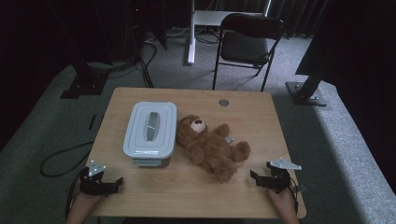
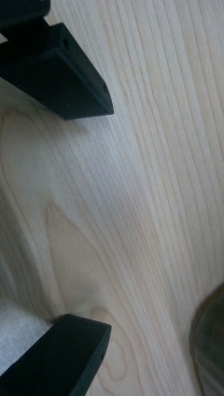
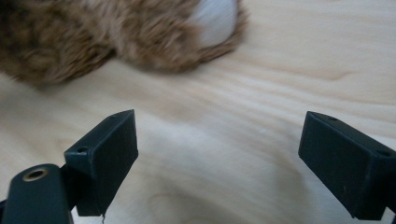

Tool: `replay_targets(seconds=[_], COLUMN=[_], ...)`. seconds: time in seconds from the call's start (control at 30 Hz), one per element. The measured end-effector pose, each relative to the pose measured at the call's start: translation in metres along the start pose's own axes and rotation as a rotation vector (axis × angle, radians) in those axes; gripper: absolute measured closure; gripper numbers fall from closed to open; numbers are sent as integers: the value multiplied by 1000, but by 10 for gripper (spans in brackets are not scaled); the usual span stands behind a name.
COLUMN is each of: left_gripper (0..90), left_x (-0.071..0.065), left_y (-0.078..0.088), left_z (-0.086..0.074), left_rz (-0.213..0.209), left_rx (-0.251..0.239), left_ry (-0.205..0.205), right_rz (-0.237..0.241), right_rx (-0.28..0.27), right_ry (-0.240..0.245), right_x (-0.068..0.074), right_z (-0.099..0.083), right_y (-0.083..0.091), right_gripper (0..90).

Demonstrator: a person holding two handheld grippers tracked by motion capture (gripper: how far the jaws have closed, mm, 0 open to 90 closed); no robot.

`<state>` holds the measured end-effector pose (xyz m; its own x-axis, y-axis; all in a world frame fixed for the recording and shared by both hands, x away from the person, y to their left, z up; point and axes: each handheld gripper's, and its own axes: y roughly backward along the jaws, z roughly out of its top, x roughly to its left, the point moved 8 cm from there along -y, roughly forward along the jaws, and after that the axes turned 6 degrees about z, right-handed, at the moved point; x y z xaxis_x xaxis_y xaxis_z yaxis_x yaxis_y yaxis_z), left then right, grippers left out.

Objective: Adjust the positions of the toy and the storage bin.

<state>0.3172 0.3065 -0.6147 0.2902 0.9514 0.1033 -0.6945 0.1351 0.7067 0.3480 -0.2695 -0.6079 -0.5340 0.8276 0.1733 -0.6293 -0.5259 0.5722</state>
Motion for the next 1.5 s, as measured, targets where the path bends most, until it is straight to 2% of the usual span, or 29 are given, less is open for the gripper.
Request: replay_targets(seconds=[0.1,0.13,0.2,0.3,0.4,0.57,0.73,0.83,1.13,1.37,1.5], left_gripper=[7,7,7,7,7,7,7,7,7,7,7], left_x=[0,0,0,-1,-1,-1,-1,-1,-2,-2,-2], left_y=[0,0,0,0,0,0,0,0,0,0,0], left_z=[0,0,0,0,0,0,0,0,0,0,0], left_rz=[-3,-3,-3,-5,-7,-10,-10,-10,-11,-11,-11], left_rx=[-1,-1,-1,-1,-1,-1,-1,-2,-1,-1,-1], left_ry=[-3,-3,-3,-4,-5,-10,-10,-10,-6,-6,-6], right_rz=[9,29,25,69,104,118,169,189,266,321,331], right_rx=[16,12,10,22,-4,-37,-86,-90,-88,-50,-17], right_ry=[7,10,4,-22,-32,-3,28,58,106,124,128], right_x=[1,3,3,5,10,20,35,45,72,85,88], right_z=[-1,-1,-1,0,6,29,58,71,104,120,125], right_y=[-1,0,1,5,9,16,18,15,-1,-23,-37], right_gripper=[110,110,110,111,114,114,114,114,114,114,114])
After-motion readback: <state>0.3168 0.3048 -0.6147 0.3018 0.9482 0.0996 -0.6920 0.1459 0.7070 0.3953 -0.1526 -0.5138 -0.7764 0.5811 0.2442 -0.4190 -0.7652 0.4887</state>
